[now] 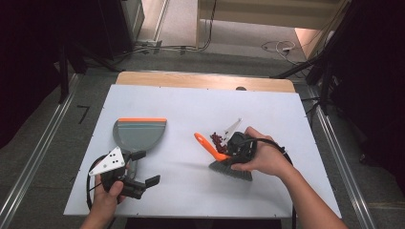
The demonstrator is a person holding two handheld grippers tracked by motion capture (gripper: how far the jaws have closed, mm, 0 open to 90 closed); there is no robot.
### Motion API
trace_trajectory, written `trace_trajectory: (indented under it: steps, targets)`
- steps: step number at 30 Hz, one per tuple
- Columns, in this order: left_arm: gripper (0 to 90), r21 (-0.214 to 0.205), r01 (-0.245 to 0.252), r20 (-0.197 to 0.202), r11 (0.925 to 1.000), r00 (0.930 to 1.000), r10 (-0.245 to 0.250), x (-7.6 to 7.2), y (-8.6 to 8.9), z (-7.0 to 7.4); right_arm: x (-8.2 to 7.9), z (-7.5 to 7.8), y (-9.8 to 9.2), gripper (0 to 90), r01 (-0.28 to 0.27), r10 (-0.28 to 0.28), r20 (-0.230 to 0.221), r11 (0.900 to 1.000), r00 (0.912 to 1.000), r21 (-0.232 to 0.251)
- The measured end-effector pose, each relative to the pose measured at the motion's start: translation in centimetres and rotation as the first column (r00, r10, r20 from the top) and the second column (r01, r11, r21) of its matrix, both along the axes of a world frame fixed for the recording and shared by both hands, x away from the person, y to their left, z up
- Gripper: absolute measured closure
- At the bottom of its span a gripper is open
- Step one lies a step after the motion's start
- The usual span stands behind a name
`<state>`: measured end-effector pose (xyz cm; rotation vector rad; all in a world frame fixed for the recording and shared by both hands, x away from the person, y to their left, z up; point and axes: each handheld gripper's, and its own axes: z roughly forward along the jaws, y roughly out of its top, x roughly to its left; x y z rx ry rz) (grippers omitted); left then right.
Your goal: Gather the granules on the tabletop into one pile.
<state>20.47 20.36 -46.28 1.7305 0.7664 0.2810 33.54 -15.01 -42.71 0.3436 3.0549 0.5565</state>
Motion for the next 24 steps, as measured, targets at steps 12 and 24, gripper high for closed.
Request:
trace_trajectory:
  steps: [12, 24]
  targets:
    - [1.1, 0.001, 0.001, 0.000, 1.0000, 1.0000, -0.001, 0.0, 0.1, 0.0, 1.8, -0.5, -0.2, 67.9, 0.006, -0.006, -0.008, 0.9991, 1.0000, 0.042]
    - [1.1, 0.001, -0.002, 0.000, 1.0000, 1.0000, 0.002, 0.0, 0.1, 0.0, 3.7, -0.6, -0.2, 67.9, 0.002, -0.001, -0.020, 0.9983, 0.9998, 0.057]
